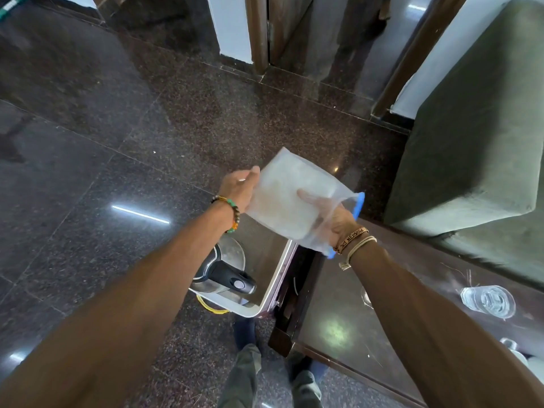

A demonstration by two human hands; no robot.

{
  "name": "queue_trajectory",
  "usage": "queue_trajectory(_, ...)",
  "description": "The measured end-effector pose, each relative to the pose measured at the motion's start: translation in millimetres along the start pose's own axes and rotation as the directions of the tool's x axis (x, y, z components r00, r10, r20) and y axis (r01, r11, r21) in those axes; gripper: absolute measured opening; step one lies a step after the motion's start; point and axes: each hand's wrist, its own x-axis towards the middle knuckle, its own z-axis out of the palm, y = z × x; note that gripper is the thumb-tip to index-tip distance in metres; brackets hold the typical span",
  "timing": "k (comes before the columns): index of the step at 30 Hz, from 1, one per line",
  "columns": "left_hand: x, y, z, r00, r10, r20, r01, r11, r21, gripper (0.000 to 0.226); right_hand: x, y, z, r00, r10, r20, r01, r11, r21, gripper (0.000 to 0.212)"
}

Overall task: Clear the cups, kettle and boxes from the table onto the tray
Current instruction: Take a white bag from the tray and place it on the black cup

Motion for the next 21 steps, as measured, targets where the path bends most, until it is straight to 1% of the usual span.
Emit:
queue_trajectory(1,1.7,-2.3,-3.6,0.996,-0.052,0.066,0.060,0.991,-0.116,0.030,-0.1,0.9,-0.2,0.998,0.052,-0.018,-0.052,0.999,0.003,0.055)
queue_trajectory(2,3.4,-4.9,-6.2,0.996,-0.061,0.070,0.070,0.988,-0.138,0.014,-0.6,1.6,-0.8,0.996,0.088,-0.027,-0.088,0.996,-0.004,0.060)
queue_trajectory(3,4.9,-7.3,-8.5,0.997,-0.056,0.055,0.063,0.989,-0.134,0.008,1.2,2.8,-2.7,0.995,0.093,-0.025,-0.093,0.995,-0.027,0.063)
queue_trajectory(4,6.8,-10.1,-10.4,0.997,-0.060,0.045,0.066,0.988,-0.138,0.009,2.9,3.5,-4.2,0.997,0.075,-0.021,-0.076,0.995,-0.067,0.064)
queue_trajectory(6,9.4,-13.9,-14.6,0.993,-0.090,0.078,0.102,0.978,-0.181,0.006,6.6,5.9,-5.8,0.997,0.062,-0.045,-0.067,0.989,-0.132,0.060)
queue_trajectory(8,12.8,-16.9,-18.7,0.983,-0.131,0.130,0.153,0.972,-0.179,0.005,10.2,10.9,-4.6,0.988,0.094,-0.120,-0.113,0.980,-0.162,0.052)
queue_trajectory(10,20.0,-21.8,-21.1,0.980,-0.136,0.143,0.161,0.971,-0.179,0.005,14.9,16.4,-5.8,0.976,0.089,-0.198,-0.127,0.974,-0.189,0.041)
queue_trajectory(11,23.5,-23.7,-21.7,0.984,-0.128,0.124,0.149,0.973,-0.177,0.005,18.2,19.3,-7.2,0.975,0.068,-0.211,-0.105,0.979,-0.174,0.035)
queue_trajectory(12,28.8,-25.7,-22.3,0.990,-0.115,0.076,0.125,0.980,-0.151,0.005,20.5,21.8,-8.3,0.977,0.033,-0.212,-0.069,0.983,-0.167,0.031)
queue_trajectory(13,34.4,-26.9,-24.4,0.995,-0.095,0.016,0.096,0.989,-0.108,0.003,23.5,23.4,-8.8,0.973,-0.017,-0.231,-0.030,0.980,-0.197,0.031)
queue_trajectory(15,46.8,-28.3,-30.6,0.993,-0.067,-0.094,0.064,0.998,-0.026,0.012,28.5,25.0,-10.6,0.934,-0.139,-0.329,0.014,0.934,-0.356,0.029)
queue_trajectory(17,58.5,-29.4,-37.6,0.988,-0.050,-0.147,0.053,0.998,0.019,0.010,33.1,26.3,-19.6,0.872,-0.251,-0.421,0.015,0.872,-0.489,0.025)
queue_trajectory(19,71.4,-30.7,-44.4,0.984,-0.046,-0.170,0.054,0.998,0.038,0.010,38.9,27.4,-33.4,0.797,-0.325,-0.509,0.001,0.844,-0.537,0.023)
queue_trajectory(21,86.5,-34.8,-49.8,0.983,-0.059,-0.173,0.069,0.996,0.048,0.017,43.6,29.0,-47.3,0.717,-0.365,-0.594,-0.043,0.827,-0.561,0.026)
